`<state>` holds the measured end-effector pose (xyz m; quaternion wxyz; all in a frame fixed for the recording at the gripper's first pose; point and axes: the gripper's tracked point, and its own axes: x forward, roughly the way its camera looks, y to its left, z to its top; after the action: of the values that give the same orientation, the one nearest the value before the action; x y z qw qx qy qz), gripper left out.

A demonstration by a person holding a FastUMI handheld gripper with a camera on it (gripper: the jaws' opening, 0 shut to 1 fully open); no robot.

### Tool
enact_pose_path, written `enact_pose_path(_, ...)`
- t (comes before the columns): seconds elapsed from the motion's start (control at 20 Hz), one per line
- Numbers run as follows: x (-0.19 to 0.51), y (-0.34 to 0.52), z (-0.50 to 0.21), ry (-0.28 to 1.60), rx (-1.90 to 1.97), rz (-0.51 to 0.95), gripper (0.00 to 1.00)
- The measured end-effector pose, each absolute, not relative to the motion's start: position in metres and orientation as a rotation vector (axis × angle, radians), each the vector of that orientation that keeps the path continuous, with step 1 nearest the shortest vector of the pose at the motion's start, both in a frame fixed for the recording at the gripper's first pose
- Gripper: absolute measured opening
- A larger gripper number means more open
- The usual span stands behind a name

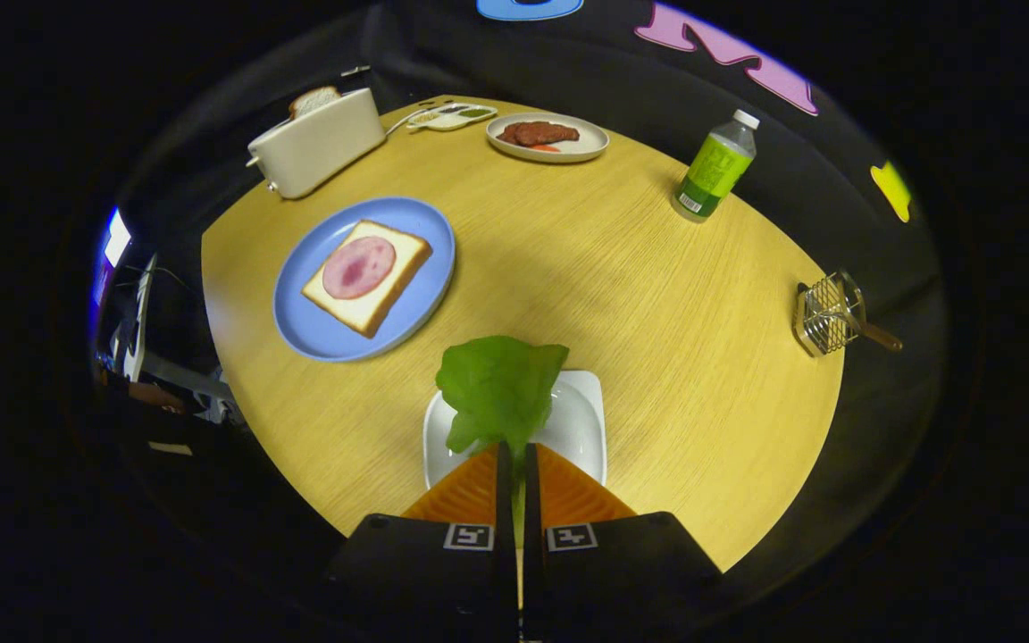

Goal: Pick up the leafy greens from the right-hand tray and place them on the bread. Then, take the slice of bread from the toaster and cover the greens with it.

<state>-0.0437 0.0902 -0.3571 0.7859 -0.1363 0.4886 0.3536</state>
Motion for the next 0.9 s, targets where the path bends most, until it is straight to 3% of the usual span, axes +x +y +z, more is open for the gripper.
enact_pose_path(0.5, -0.044, 0.184, -0.268, 0.963, -0.251, 0.871, 0.07)
enact_pose_path(0.9, -0.035, 0.258, -0.259, 0.980, -0.283, 0.929, 0.07)
